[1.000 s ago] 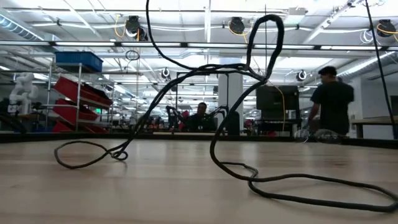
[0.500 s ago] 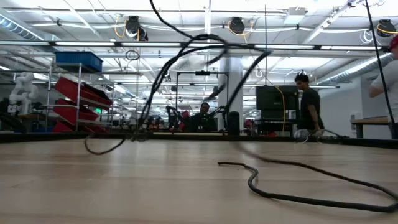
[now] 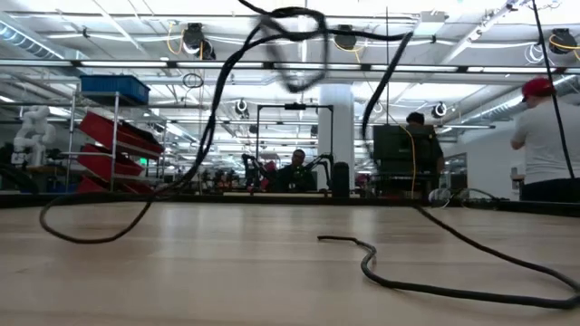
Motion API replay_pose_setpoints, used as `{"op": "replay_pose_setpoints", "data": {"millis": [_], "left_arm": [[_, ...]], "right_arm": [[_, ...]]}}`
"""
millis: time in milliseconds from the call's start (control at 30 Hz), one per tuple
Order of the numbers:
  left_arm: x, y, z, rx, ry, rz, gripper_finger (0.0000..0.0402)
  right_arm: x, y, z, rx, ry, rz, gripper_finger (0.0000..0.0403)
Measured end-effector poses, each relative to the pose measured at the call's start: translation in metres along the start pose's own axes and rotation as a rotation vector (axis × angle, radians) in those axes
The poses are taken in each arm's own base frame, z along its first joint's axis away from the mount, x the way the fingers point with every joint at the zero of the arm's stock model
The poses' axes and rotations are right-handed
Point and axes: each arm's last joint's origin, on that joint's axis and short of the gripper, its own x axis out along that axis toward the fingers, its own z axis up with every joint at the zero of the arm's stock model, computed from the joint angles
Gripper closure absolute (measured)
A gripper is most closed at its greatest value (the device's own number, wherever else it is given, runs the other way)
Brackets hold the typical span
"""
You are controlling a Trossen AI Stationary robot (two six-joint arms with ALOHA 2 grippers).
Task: Coil cords
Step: Coil the black wire onto the black spool
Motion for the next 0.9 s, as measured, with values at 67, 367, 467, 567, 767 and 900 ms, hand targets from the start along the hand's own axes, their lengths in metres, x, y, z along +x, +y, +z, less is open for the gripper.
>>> {"op": "replay_pose_setpoints", "data": {"millis": [67, 367, 467, 567, 767, 900], "left_arm": [[0.000, 0.000, 0.001, -0.008, -0.003, 0.000, 0.0391], [-0.001, 0.000, 0.004, -0.020, -0.016, -0.003, 0.0391], [-0.001, -0.001, 0.004, -0.019, -0.016, -0.005, 0.0391], [-0.003, -0.002, 0.004, -0.007, -0.018, -0.010, 0.0391], [-0.015, -0.004, 0.003, 0.027, -0.025, 0.031, 0.0391], [-0.026, -0.006, 0.003, 0.065, -0.030, 0.084, 0.0391]], "right_arm": [[0.004, 0.001, 0.001, -0.011, -0.001, -0.016, 0.0403], [0.010, 0.002, 0.002, -0.064, -0.009, -0.108, 0.0403], [0.009, 0.004, 0.002, -0.089, -0.013, -0.113, 0.0403], [0.006, 0.007, 0.001, -0.117, -0.021, -0.124, 0.0403], [-0.002, 0.015, 0.000, -0.189, -0.042, -0.138, 0.0403], [-0.011, 0.024, -0.002, -0.275, -0.064, -0.152, 0.0403]]}}
